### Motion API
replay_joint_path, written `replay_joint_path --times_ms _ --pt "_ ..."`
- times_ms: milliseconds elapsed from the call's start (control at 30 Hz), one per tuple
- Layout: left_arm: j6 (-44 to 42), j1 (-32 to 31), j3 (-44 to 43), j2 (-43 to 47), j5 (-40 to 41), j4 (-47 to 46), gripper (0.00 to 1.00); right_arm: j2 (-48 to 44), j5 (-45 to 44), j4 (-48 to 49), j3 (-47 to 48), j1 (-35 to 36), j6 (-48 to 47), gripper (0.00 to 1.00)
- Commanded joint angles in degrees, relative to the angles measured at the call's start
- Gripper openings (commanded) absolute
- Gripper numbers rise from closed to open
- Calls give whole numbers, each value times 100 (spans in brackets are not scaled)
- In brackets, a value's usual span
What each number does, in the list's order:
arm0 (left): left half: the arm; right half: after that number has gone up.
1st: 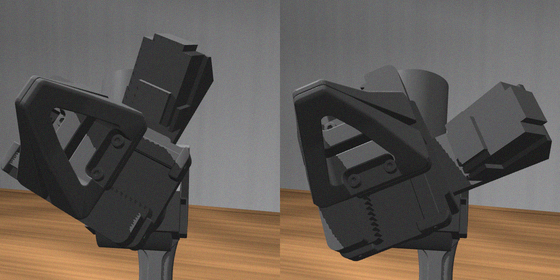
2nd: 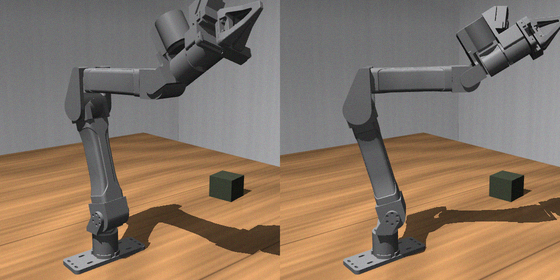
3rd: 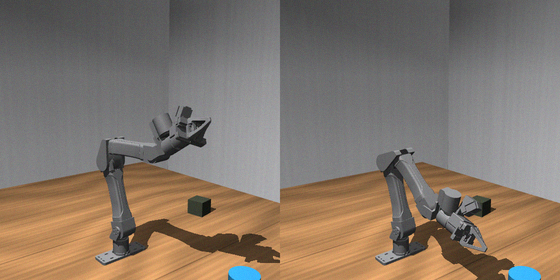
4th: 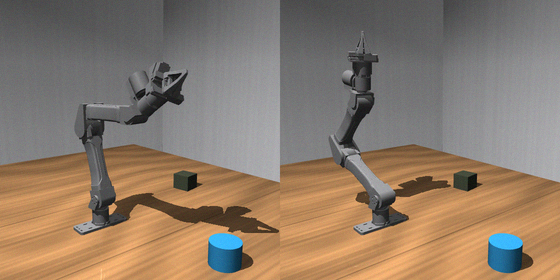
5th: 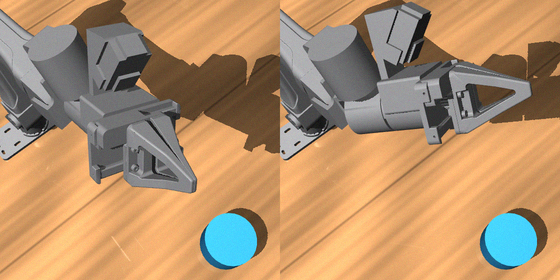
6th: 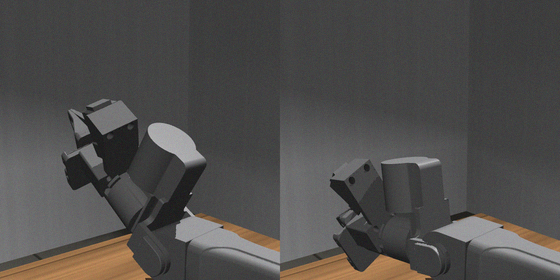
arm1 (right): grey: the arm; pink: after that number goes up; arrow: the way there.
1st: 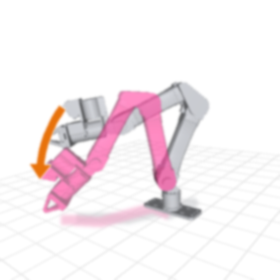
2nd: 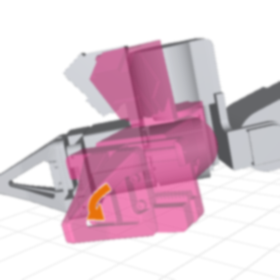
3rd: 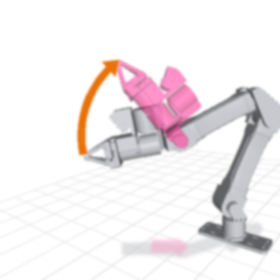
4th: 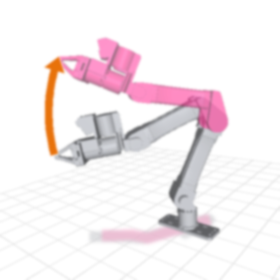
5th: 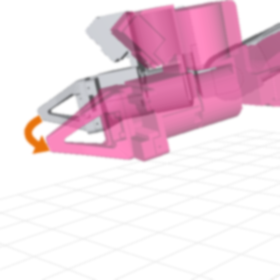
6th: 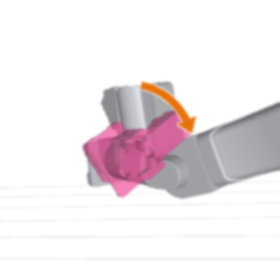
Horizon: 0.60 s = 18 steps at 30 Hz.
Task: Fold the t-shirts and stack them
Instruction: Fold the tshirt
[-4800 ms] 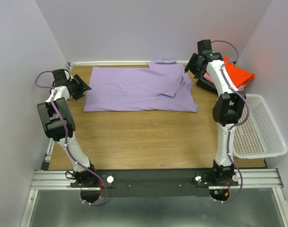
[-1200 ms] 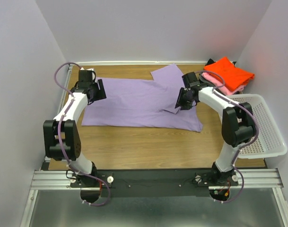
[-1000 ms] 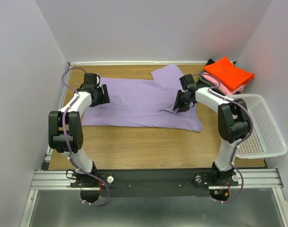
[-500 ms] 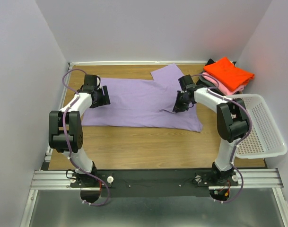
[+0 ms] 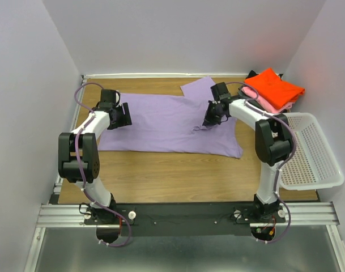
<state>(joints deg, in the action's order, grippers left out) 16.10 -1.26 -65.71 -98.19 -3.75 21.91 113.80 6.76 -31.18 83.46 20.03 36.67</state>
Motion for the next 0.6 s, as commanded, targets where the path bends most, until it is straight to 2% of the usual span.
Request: replay_joint_path --times_ms 0,400,500,567 --pt "-80 -33 32 -42 -161 -91 76 371 115 24 433 62 51 7" --pt "-151 -33 32 -174 -188 -47 76 1267 343 -55 1655 115 25 9" --pt "-168 -33 24 -200 -205 -38 75 1460 369 -90 1901 115 16 15" --pt "-168 -33 23 -235 -214 -38 75 1557 387 -116 2068 124 -1 25"
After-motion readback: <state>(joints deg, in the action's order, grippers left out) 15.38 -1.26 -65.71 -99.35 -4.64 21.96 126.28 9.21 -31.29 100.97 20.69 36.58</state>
